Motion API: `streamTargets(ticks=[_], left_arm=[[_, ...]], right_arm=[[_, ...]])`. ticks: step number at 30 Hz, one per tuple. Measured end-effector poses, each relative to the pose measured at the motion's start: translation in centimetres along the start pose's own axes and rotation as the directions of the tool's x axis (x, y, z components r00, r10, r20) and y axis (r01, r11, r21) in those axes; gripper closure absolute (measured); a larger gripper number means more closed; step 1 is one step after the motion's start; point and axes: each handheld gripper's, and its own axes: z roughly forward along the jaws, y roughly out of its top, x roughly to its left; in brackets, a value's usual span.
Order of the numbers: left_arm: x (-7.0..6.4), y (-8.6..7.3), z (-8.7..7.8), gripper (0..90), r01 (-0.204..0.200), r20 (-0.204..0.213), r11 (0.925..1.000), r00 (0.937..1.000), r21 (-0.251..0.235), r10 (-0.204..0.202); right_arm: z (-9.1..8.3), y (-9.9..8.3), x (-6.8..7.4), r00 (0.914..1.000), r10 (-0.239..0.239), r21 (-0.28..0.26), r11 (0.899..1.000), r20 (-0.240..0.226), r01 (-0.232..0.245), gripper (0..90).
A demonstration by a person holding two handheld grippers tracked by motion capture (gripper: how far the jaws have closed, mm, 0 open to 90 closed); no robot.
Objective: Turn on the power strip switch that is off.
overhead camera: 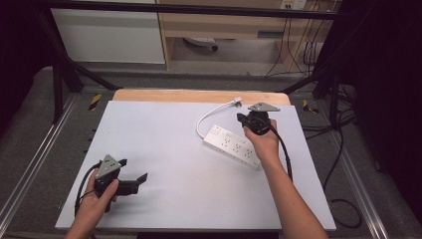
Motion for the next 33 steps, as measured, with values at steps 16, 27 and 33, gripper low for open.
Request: streamTargets(ticks=[16, 27, 33], left_arm=[[0.1, -0.1, 0.0, 6.4, -0.003, -0.002, 1.0, 1.0, 0.009, 0.003], [0.0, -0.1, 0.0, 6.5, -0.01, 0.004, 0.9998, 0.9999, 0.02, 0.01], [0.0, -0.1, 0.0, 6.6, -0.012, 0.005, 0.9997, 0.9999, 0.022, 0.011]], right_arm=[[1.8, -1.2, 0.4, 0.9999, -0.009, 0.069, 0.998, -0.008, 0.009, 90.0], [2.7, -1.9, 1.1, 0.9994, -0.013, 0.126, 0.992, -0.033, 0.017, 90.0], [3.0, -2.1, 1.2, 0.9993, -0.008, 0.14, 0.99, -0.037, 0.013, 90.0]])
